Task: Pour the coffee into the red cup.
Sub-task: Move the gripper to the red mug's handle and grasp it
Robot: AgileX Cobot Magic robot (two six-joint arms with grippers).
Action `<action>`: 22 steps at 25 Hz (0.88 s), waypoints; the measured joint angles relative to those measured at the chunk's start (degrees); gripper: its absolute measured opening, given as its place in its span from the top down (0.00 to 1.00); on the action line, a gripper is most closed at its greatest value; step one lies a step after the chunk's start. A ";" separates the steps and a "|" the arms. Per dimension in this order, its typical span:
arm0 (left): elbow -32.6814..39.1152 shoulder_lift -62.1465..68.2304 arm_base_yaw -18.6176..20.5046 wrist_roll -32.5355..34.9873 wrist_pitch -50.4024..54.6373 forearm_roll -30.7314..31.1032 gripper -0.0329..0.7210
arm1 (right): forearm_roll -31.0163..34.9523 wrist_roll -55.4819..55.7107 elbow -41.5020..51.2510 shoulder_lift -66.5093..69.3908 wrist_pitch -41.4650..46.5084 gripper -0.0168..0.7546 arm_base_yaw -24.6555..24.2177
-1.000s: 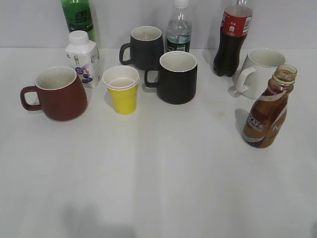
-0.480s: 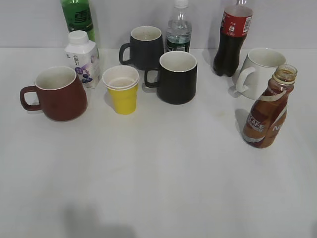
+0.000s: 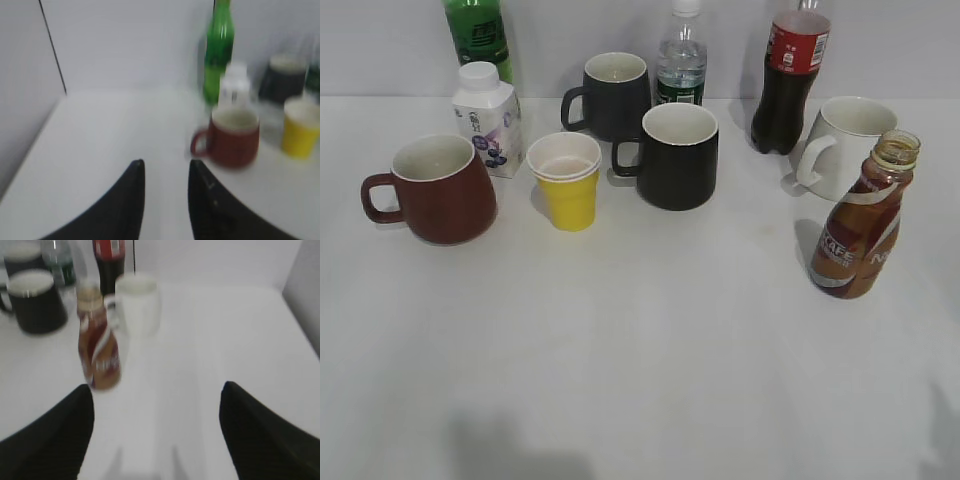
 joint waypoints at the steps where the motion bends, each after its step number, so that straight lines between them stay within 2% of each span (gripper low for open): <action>1: 0.33 1.58 0.00 0.00 -4.29 0.20 0.64 | 0.00 0.00 0.00 1.53 -2.98 0.22 0.00; 8: 4.41 19.17 -0.07 0.00 -27.30 0.32 0.64 | 0.33 0.00 -0.05 16.30 -14.95 0.22 0.19; 12: 4.88 32.27 -0.07 0.00 -36.86 0.19 0.63 | 1.15 0.00 -0.05 22.33 -20.34 0.22 2.91; 17: 4.88 48.43 -0.07 0.00 -40.32 -3.00 0.63 | 1.37 0.00 -0.05 29.31 -23.46 0.22 5.19; 22: 6.84 54.43 -0.24 0.00 -43.88 -3.40 0.58 | 1.44 0.00 0.25 32.49 -24.03 0.23 5.30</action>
